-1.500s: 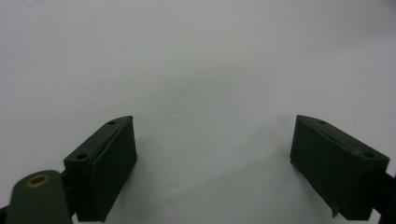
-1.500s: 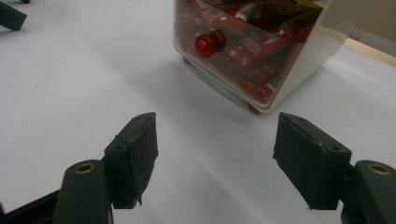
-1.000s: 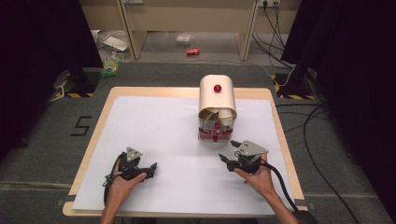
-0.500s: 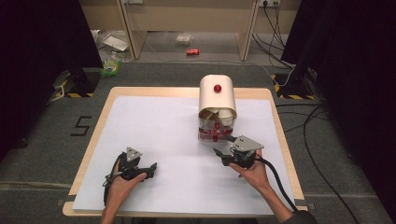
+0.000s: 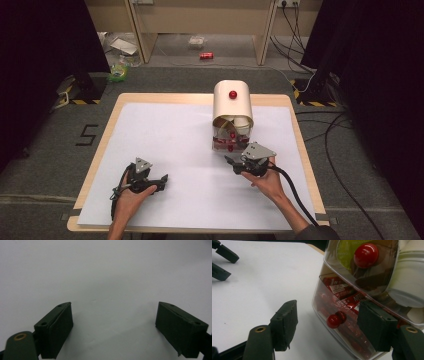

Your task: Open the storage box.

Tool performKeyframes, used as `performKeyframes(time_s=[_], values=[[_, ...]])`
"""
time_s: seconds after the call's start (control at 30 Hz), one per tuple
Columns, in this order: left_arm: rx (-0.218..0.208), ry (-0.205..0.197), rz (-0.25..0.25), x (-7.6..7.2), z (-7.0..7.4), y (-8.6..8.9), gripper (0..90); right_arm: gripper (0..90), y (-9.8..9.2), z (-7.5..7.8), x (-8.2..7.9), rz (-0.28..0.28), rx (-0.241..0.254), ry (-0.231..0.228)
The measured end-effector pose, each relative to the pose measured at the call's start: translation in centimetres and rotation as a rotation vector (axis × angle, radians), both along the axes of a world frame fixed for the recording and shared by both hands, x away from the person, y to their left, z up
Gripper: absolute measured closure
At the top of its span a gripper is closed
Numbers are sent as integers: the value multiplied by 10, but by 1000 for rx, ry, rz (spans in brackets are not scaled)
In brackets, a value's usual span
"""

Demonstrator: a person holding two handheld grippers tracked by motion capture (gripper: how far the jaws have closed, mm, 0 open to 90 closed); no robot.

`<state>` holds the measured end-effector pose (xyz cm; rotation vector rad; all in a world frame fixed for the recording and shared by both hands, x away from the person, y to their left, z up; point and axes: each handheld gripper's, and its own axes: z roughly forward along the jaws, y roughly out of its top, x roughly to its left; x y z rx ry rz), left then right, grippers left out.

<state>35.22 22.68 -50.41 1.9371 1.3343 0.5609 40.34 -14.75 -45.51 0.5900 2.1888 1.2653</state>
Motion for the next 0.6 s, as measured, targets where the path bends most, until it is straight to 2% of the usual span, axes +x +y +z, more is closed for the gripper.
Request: performKeyframes(time_s=[0.2,0.6], values=[[0,0,0,0,0,0,137,339,4,0,2,7,-18,-22],[2,1,-1,0,0,0,136,372,13,-4,4,24,-107,-89]])
